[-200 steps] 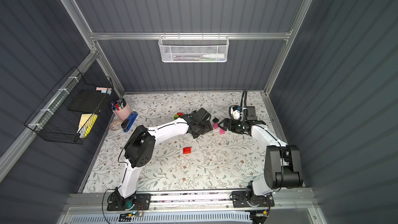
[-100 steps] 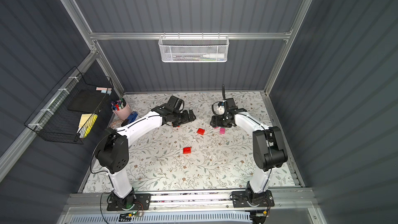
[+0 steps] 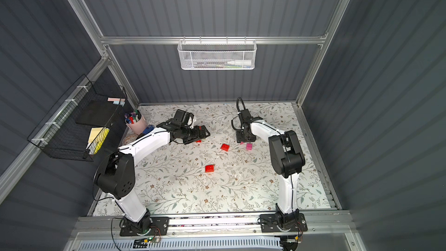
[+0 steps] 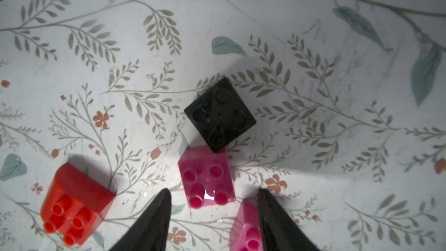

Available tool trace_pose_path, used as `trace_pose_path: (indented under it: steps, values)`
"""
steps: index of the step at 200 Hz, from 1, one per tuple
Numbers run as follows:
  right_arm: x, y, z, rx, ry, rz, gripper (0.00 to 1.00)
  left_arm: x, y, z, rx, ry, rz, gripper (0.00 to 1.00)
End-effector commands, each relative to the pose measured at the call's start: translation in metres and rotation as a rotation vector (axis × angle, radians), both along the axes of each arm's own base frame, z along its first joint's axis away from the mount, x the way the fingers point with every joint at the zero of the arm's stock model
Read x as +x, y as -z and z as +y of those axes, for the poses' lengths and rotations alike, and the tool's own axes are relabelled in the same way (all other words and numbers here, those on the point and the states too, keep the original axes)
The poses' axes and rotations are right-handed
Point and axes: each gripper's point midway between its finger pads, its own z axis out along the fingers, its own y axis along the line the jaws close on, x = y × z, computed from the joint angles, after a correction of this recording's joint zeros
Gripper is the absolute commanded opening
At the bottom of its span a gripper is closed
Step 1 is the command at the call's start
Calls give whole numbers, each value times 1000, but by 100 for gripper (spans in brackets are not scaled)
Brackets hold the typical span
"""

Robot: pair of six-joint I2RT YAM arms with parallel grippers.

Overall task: Assemble the letter s with lego
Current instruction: Pick up the lego brick from the center of the board.

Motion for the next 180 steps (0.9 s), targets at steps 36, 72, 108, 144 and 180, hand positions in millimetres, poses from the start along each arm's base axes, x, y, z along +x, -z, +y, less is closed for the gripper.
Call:
trace_pose_path:
  steps: [36,72,108,144,180]
  values:
    - [5,8,1,-68,22,12,48,-13,5,6,-6,35,3,99]
    - [4,12,1,-84,31,27,37,-15,7,6,-9,36,11,100]
    - [-1,2,7,-52,37,31,24,-18,6,9,-12,35,8,100]
    - [-16,-20,16,-41,81,31,25,-19,4,11,-21,34,7,100]
    - [-33,-43,28,5,203,10,25,-21,2,16,-27,28,3,100]
